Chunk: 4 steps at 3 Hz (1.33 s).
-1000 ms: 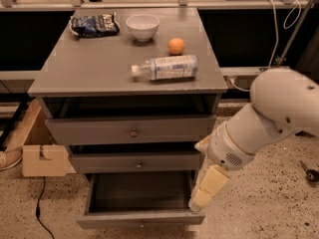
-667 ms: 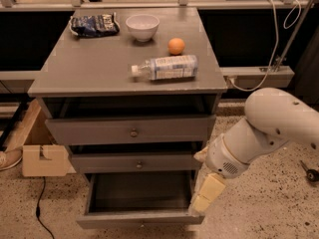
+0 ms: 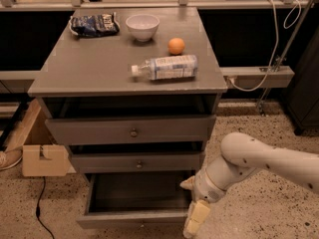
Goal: Close bottom drawer
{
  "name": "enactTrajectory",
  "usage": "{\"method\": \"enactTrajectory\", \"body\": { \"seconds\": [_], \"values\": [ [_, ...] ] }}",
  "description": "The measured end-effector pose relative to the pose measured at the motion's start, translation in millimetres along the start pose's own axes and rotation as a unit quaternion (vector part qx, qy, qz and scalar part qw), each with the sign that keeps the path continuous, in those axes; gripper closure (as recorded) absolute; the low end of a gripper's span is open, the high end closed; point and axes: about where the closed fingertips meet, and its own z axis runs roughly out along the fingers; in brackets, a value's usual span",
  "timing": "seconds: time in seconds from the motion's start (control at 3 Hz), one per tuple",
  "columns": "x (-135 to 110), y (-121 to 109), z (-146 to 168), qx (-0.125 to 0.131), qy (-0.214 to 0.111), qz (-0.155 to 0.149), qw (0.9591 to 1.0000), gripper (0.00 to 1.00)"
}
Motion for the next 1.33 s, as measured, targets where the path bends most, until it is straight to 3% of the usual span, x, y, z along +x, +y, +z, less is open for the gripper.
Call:
{"method": "enactTrajectory", "body": {
  "seconds": [0.33,0.67,1.0,1.33],
  "values": [
    [26,-21,58,-0.034,-0.02,-0.003,0.9992,0.0],
    [35,-16,80,-0.057,-0.027,0.009,0.9979,0.0],
    [36,-16,80,-0.057,-0.027,0.009,0.9979,0.0],
    [55,-29,87,-0.047,-0.029,0.016,0.9984,0.0]
  ]
}}
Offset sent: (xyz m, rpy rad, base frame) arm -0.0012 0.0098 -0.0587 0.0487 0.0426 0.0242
